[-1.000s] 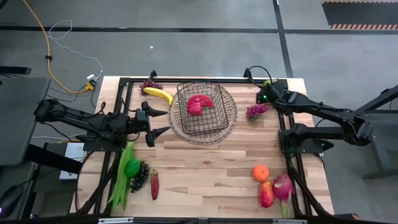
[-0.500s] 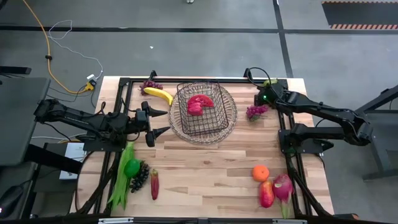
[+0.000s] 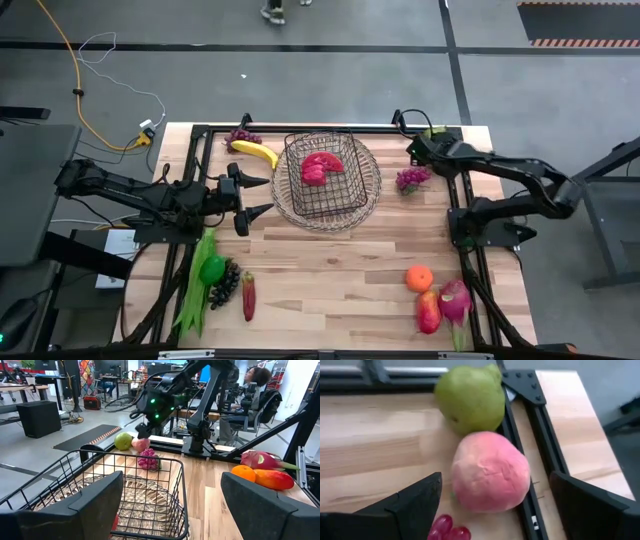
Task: Build produce basket
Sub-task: Put the pink peach into the black wire basket
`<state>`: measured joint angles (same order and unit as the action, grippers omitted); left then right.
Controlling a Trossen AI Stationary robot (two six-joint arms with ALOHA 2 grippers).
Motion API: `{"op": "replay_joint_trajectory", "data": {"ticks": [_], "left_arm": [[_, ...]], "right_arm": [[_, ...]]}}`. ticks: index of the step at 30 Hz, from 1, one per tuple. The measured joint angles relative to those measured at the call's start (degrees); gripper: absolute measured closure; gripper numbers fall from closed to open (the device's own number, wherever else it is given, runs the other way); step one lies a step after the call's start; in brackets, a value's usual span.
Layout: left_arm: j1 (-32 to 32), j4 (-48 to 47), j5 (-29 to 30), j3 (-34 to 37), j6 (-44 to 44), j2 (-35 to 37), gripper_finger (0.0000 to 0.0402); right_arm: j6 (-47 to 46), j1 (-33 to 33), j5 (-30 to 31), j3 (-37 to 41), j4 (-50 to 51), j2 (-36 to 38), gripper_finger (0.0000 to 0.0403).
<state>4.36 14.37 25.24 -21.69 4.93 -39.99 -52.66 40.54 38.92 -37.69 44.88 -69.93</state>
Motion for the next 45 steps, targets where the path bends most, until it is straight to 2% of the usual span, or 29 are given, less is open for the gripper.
{"op": "replay_joint_trajectory", "data": {"ticks": [8,15,22,32,41,45], "left_arm": [[0.00,-0.02,0.01,0.00,0.00,0.00,0.0078],[0.00,-0.02,0.01,0.00,0.00,0.00,0.0078],[0.00,-0.04,0.01,0.00,0.00,0.00,0.0078],[0.00,-0.07,0.01,0.00,0.00,0.00,0.0078],[0.01,-0.09,0.01,0.00,0.00,0.00,0.0078],[0.01,-0.09,0.01,0.00,0.00,0.00,0.0078]], "right_arm": [[2.33,2.32,0.14,0.00,-5.00,-9.83,0.0043],[1.65,3.41,5.25,-0.07,-7.33,-16.67,0.0043],[2.58,3.71,6.06,-0.04,-10.63,-21.52,0.0043],[2.61,3.71,6.31,-0.04,-10.62,-22.93,0.0044],[2.82,2.86,10.16,-0.04,-10.33,-22.93,0.0088],[4.14,1.03,10.73,-0.04,-10.34,-22.71,0.0094]]}}
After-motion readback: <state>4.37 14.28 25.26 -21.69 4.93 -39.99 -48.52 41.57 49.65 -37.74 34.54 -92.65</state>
